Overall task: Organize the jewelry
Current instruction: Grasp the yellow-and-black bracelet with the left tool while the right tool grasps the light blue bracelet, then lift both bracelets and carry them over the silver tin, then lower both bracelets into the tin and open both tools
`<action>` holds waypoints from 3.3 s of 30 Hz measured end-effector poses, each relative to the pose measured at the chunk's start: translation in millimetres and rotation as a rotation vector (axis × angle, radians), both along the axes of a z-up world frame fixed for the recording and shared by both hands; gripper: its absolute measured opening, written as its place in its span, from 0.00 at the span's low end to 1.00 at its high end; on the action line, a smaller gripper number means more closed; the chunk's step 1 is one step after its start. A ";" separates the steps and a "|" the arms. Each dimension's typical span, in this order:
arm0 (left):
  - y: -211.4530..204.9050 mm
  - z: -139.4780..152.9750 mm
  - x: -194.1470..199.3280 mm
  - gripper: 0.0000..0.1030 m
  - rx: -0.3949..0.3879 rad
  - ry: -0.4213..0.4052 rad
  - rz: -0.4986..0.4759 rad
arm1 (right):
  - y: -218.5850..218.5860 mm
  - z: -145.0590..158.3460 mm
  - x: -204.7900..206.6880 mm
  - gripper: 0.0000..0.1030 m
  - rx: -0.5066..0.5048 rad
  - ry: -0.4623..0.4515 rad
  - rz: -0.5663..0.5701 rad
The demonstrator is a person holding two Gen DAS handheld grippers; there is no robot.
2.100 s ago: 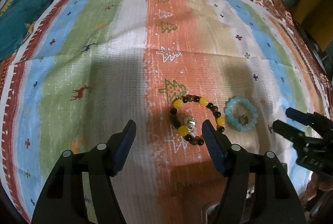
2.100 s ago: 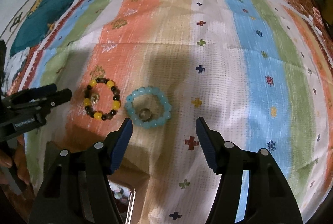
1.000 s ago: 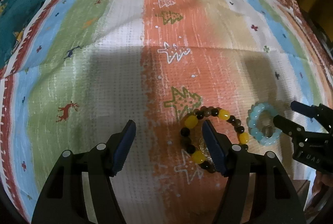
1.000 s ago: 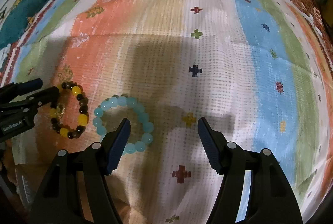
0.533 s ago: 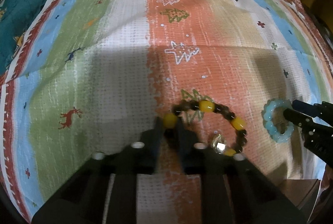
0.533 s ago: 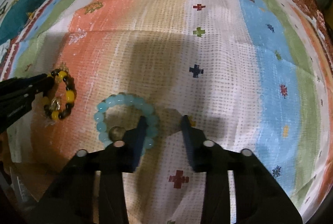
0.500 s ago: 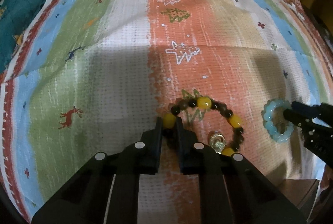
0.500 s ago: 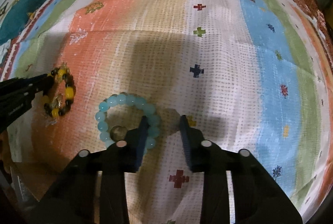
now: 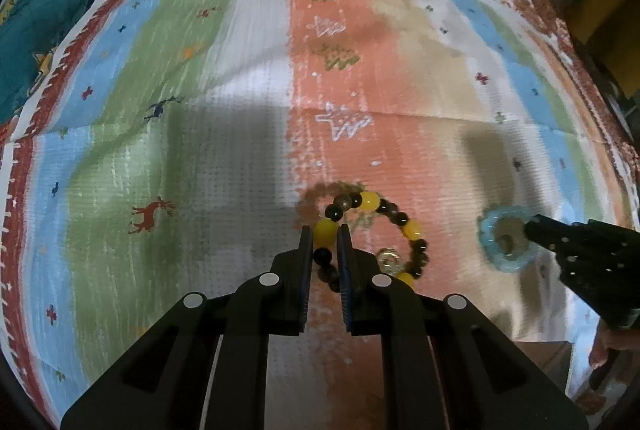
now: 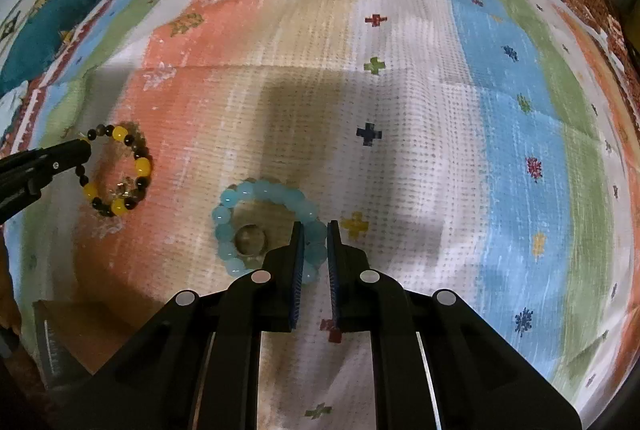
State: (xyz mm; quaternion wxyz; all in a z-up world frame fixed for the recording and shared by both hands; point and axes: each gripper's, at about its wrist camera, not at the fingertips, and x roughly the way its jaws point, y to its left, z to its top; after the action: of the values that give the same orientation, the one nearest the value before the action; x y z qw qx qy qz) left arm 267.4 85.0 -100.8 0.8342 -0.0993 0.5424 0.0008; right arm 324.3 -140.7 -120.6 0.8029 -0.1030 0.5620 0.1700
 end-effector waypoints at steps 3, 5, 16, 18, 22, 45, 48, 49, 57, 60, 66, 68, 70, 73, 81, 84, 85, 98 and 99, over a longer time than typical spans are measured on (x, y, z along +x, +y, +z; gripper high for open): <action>-3.8 8.7 -4.4 0.11 -0.012 -0.017 -0.009 | 2.3 8.1 -4.3 0.12 0.019 -0.011 0.007; -6.6 14.6 -7.4 0.11 -0.019 -0.028 -0.015 | 4.5 13.6 -8.2 0.12 0.032 -0.020 0.018; -15.3 38.7 -18.5 0.11 -0.055 -0.082 -0.043 | 6.2 37.2 -22.6 0.12 0.076 -0.065 0.038; -16.3 42.4 -20.7 0.11 -0.059 -0.091 -0.046 | 5.6 40.4 -25.1 0.12 0.082 -0.072 0.039; -17.8 49.2 -25.9 0.11 -0.067 -0.107 -0.049 | 4.6 46.2 -28.9 0.12 0.095 -0.082 0.040; -35.3 84.0 -57.5 0.11 -0.082 -0.190 -0.074 | 3.9 87.1 -63.4 0.12 0.152 -0.162 0.074; -36.9 89.9 -62.0 0.11 -0.088 -0.205 -0.082 | 2.4 94.0 -67.4 0.12 0.159 -0.179 0.073; -37.4 91.8 -63.9 0.11 -0.089 -0.210 -0.084 | 2.1 96.8 -69.5 0.12 0.162 -0.185 0.075; -40.4 104.9 -78.8 0.11 -0.107 -0.247 -0.097 | -2.0 113.5 -88.6 0.12 0.202 -0.218 0.092; -42.0 108.5 -85.2 0.11 -0.103 -0.259 -0.105 | -2.7 118.0 -95.7 0.12 0.214 -0.225 0.102; -45.1 112.4 -96.9 0.11 -0.103 -0.272 -0.117 | -0.8 123.7 -111.0 0.12 0.222 -0.240 0.135; -46.7 113.8 -102.2 0.11 -0.105 -0.277 -0.122 | 0.1 124.2 -115.0 0.12 0.221 -0.244 0.142; -47.8 115.1 -107.0 0.11 -0.106 -0.283 -0.125 | 0.6 124.5 -119.7 0.12 0.223 -0.246 0.148; -49.5 117.4 -114.9 0.11 -0.111 -0.293 -0.130 | 1.0 126.1 -126.1 0.12 0.226 -0.252 0.158; -53.3 121.9 -134.2 0.11 -0.129 -0.313 -0.141 | -0.8 128.9 -142.9 0.12 0.236 -0.258 0.175; -54.3 121.3 -139.4 0.11 -0.132 -0.314 -0.141 | -1.8 128.4 -146.8 0.12 0.239 -0.255 0.177; -54.7 120.9 -141.8 0.11 -0.131 -0.314 -0.141 | -2.7 128.1 -148.6 0.12 0.240 -0.254 0.176; -61.4 115.0 -163.4 0.11 -0.125 -0.309 -0.146 | -7.5 121.2 -162.6 0.12 0.237 -0.237 0.182; -62.1 114.1 -165.0 0.11 -0.124 -0.307 -0.146 | -7.4 120.7 -164.1 0.12 0.237 -0.235 0.183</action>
State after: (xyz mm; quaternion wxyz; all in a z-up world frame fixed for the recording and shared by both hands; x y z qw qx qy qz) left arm 102.4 22.9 13.3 0.8974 -0.1097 0.4133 -0.1085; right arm 160.3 -148.1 0.1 0.8506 -0.0775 0.4288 0.2944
